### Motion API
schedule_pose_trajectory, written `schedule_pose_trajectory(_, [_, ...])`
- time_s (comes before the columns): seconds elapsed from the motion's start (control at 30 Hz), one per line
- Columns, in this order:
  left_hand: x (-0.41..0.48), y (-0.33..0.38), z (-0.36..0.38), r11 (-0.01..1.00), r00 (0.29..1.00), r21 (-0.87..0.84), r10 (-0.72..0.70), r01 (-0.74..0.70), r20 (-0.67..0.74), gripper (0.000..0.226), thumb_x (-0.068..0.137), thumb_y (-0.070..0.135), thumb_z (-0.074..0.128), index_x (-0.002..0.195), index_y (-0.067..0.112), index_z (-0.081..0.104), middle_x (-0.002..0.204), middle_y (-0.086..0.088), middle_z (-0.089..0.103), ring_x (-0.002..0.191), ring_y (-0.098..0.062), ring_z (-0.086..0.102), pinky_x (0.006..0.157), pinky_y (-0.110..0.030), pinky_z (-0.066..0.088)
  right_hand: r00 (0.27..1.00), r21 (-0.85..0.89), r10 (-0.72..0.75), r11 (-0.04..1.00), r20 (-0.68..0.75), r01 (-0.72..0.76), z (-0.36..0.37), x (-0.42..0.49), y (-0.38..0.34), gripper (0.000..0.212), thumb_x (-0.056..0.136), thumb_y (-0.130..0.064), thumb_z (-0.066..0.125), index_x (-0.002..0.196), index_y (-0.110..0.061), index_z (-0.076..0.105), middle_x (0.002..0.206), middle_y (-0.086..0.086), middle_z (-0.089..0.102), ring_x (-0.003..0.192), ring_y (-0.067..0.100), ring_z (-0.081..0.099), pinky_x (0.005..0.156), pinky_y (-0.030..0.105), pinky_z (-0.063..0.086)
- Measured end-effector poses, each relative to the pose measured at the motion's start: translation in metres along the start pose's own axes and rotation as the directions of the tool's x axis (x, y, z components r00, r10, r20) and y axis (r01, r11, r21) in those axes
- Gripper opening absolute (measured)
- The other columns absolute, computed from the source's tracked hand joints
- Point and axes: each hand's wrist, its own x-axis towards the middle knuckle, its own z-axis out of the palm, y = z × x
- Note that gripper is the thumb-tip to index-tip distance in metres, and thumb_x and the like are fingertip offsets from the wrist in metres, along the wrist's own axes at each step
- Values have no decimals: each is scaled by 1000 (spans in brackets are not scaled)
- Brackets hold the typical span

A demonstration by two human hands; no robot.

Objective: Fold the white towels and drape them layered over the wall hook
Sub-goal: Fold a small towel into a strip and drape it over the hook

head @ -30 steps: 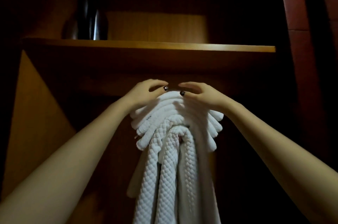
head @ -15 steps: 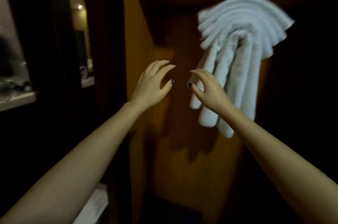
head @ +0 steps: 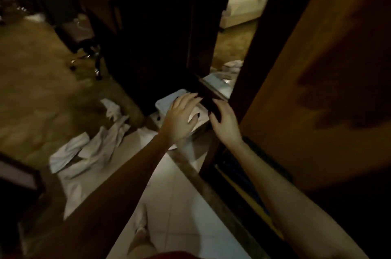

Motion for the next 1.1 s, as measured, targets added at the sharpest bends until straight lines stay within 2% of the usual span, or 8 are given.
schedule_pose_trajectory(0.07, [-26,-51,-1,993,992,15,-117,116,49,50,85,7,63,134,5,55,140,-13,52,134,-31,43,113,-44,32,995,2,25,1000,96,-26,58,6,-5,48,99,-17,53,144,-6,43,147,14,45,137,25,38,113,30,29])
schedule_pose_trajectory(0.13, [-48,-103,-6,969,967,34,-248,246,66,51,86,6,62,136,5,52,141,-13,49,134,-32,42,113,-45,32,980,-27,66,998,188,-62,112,16,-8,50,98,-15,54,145,-6,41,149,16,41,139,29,35,114,37,30])
schedule_pose_trajectory(0.23, [-71,-180,-14,921,918,107,-385,375,98,51,89,11,59,139,6,48,145,-11,45,139,-29,36,117,-38,24,951,-86,140,989,276,-121,180,38,-10,52,97,-17,55,146,-4,41,149,17,41,139,32,35,113,40,29])
schedule_pose_trajectory(0.33, [-84,-247,-21,896,883,190,-434,401,180,50,93,18,51,143,9,44,149,-8,42,143,-25,31,118,-40,22,933,-114,243,969,265,-220,239,61,-20,57,94,-23,60,145,-4,42,145,19,45,133,34,42,110,42,33])
schedule_pose_trajectory(0.43, [-83,-300,-23,897,871,251,-423,364,249,51,93,23,53,142,9,45,147,-10,45,141,-27,35,116,-40,25,921,-223,281,949,271,-224,288,86,-27,57,98,-33,54,148,-8,39,148,15,43,136,30,40,112,38,31])
schedule_pose_trajectory(0.63, [-73,-384,5,892,836,228,-448,391,318,54,89,19,62,139,5,48,144,-18,46,135,-36,40,111,-45,31,870,-183,366,929,331,-321,363,134,-15,53,94,-18,56,144,-6,42,146,18,44,137,32,38,112,47,31])
schedule_pose_trajectory(0.8, [-76,-455,69,854,776,164,-518,493,360,54,92,20,59,141,5,44,147,-19,41,138,-35,34,114,-44,28,828,-222,403,914,390,-340,422,168,46,51,94,-12,55,143,-2,43,144,19,45,137,33,38,113,45,29])
schedule_pose_trajectory(1.1, [-101,-569,241,648,582,68,-721,759,376,53,90,13,60,141,3,45,146,-18,42,133,-32,40,110,-35,28,710,-280,475,880,520,-384,580,238,212,59,97,-21,56,148,-1,34,149,22,39,139,35,34,115,47,27])
